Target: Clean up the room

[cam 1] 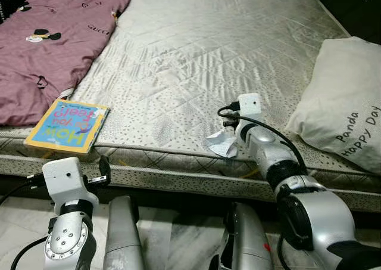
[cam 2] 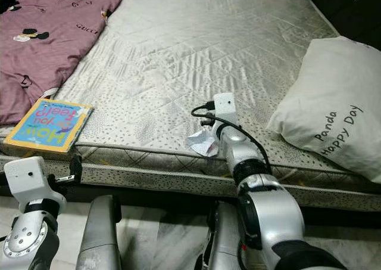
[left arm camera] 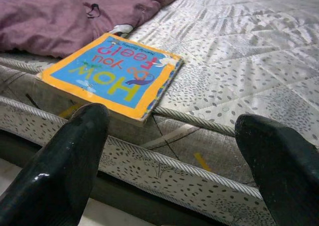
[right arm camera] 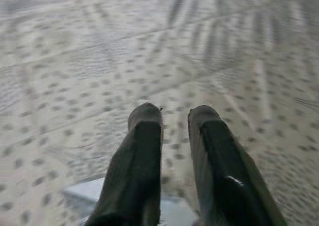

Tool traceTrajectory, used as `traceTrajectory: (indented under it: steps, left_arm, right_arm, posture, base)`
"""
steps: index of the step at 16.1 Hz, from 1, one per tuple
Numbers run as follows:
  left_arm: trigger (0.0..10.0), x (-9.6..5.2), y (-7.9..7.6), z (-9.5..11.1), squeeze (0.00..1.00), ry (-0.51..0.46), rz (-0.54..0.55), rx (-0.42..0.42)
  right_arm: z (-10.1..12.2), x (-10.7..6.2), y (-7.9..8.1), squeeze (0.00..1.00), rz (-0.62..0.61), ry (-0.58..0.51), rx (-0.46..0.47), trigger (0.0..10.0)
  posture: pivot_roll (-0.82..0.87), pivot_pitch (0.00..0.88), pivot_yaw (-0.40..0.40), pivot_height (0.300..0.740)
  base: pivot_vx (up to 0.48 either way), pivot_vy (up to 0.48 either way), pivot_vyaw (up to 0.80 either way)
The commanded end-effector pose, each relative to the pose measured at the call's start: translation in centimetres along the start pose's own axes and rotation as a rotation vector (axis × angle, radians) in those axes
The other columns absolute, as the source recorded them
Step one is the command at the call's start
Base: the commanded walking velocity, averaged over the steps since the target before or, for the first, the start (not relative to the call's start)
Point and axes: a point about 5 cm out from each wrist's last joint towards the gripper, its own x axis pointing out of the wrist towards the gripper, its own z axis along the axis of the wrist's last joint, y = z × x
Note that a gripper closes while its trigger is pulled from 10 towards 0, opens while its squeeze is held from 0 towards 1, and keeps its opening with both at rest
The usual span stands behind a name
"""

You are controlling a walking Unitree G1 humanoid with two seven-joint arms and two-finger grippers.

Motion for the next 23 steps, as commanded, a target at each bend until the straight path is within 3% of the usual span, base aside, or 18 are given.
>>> traceTrajectory:
  steps: [1,7,9,13,14,15,17,23]
  left_arm:
    - [10.0,0.1,0.2,-0.1,0.00,-0.001,0.017,0.005]
    - [10.0,0.4,-0.1,0.0,0.00,-0.007,-0.003,0.006]
    - [10.0,0.2,0.2,0.1,0.00,-0.005,-0.004,0.016]
    - [10.0,0.0,0.4,0.1,0.00,-0.003,0.000,0.022]
    - [10.0,-0.3,0.3,0.1,0.00,0.000,0.001,0.023]
    - [10.0,-0.4,0.3,0.1,0.00,0.002,0.001,0.023]
    - [10.0,-0.9,0.7,-0.1,0.00,0.019,0.006,0.031]
    - [10.0,-0.8,0.5,-0.2,0.00,0.029,-0.006,0.030]
  right_arm:
    - [-0.5,-0.3,-0.2,1.00,0.054,0.029,-0.021,10.0]
    - [-1.5,-0.8,2.5,1.00,0.304,-0.025,-0.194,10.0]
    - [-0.5,-1.1,3.8,1.00,0.426,-0.127,-0.350,10.0]
    - [-0.2,-0.9,3.8,1.00,0.411,-0.137,-0.501,10.0]
    - [-0.4,-0.4,2.9,1.00,0.293,-0.070,-0.513,10.0]
    - [-0.5,-0.3,2.6,1.00,0.258,-0.052,-0.492,10.0]
    - [-1.8,-0.3,0.4,1.00,0.091,0.067,-0.261,10.0]
    - [-4.2,-1.7,-2.7,1.00,-0.036,0.142,-0.138,10.0]
  posture:
    - [0.15,0.000,-0.087,0.517]
    - [0.15,0.000,-0.072,0.517]
    - [0.16,0.000,-0.068,0.517]
    - [0.17,0.006,-0.069,0.517]
    - [0.18,0.017,-0.069,0.517]
    - [0.18,0.017,-0.069,0.517]
    - [0.19,0.030,-0.068,0.517]
    - [0.17,0.022,-0.060,0.517]
  base:
    - [0.000,0.000,0.00]
    - [0.000,0.000,0.00]
    - [0.000,0.000,0.00]
    - [0.000,0.000,0.00]
    - [0.000,0.000,0.00]
    - [0.000,0.000,0.00]
    - [0.000,0.000,0.00]
    - [0.000,0.000,0.00]
